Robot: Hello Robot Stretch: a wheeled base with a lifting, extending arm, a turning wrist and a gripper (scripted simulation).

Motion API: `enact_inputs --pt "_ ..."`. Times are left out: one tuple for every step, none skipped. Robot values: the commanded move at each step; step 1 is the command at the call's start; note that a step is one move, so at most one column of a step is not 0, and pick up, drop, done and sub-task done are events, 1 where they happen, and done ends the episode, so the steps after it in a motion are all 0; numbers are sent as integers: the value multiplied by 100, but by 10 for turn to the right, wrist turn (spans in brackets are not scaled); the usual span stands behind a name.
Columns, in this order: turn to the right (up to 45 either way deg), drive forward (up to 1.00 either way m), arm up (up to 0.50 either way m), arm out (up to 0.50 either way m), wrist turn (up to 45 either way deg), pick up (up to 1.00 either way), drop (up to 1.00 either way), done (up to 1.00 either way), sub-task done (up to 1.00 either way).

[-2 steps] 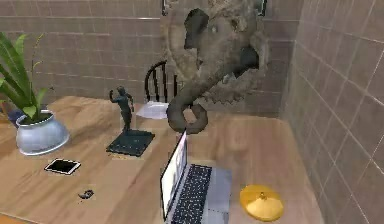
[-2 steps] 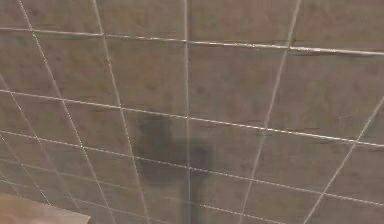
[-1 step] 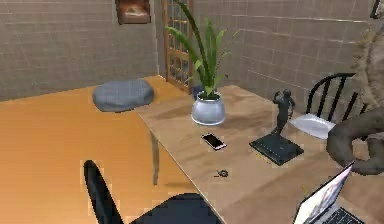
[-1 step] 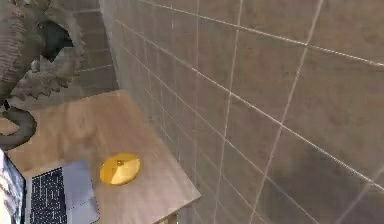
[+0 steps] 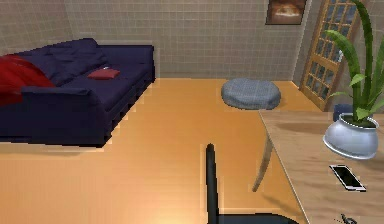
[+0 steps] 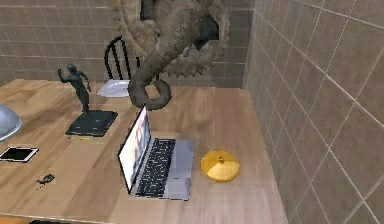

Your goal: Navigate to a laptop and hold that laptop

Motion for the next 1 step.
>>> enact_inputs --pt "0 0 50 0 0 0 0 0 0"
